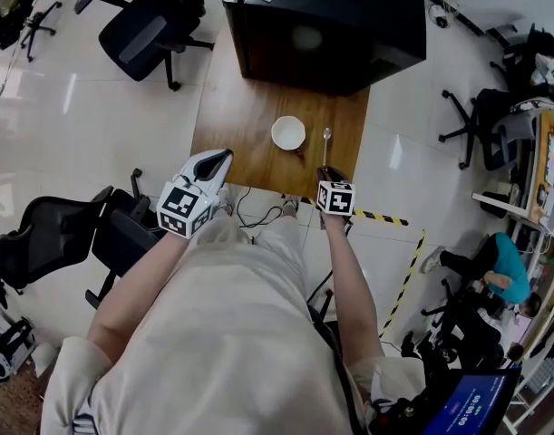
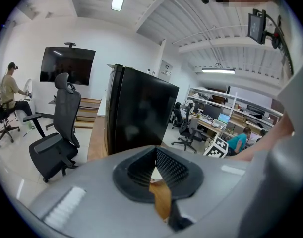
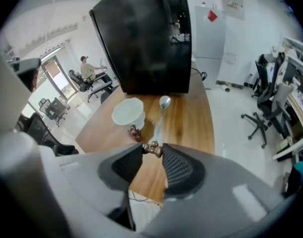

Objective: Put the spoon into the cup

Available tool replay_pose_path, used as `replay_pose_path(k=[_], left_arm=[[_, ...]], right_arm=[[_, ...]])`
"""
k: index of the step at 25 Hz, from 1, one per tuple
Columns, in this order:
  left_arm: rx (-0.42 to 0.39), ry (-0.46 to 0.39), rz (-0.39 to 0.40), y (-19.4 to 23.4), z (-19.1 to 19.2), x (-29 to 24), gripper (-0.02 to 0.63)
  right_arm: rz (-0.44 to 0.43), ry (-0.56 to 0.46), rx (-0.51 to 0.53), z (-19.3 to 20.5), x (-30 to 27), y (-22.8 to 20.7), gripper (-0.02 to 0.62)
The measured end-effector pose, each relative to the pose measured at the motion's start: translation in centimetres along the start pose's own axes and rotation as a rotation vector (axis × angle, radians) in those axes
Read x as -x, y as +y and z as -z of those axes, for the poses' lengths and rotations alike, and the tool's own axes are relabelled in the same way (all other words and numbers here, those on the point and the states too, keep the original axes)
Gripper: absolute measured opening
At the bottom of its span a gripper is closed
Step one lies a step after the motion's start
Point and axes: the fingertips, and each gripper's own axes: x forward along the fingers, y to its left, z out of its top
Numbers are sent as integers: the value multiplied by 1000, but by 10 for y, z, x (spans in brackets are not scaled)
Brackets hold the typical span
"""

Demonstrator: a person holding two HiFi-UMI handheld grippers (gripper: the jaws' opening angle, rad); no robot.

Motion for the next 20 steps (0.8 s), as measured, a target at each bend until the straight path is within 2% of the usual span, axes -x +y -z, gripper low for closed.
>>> replay_pose_path(k=[9, 15, 20], left_arm=[[31, -77, 1, -5, -22, -4, 5], [21, -106, -7, -3, -29, -6, 5], [29, -95, -18, 4, -25, -4, 5]], right_arm=[[-58, 9, 78, -40, 47, 16, 126], [-108, 63, 148, -54, 55, 35, 126], [-149, 154, 236, -59, 47, 54, 126]])
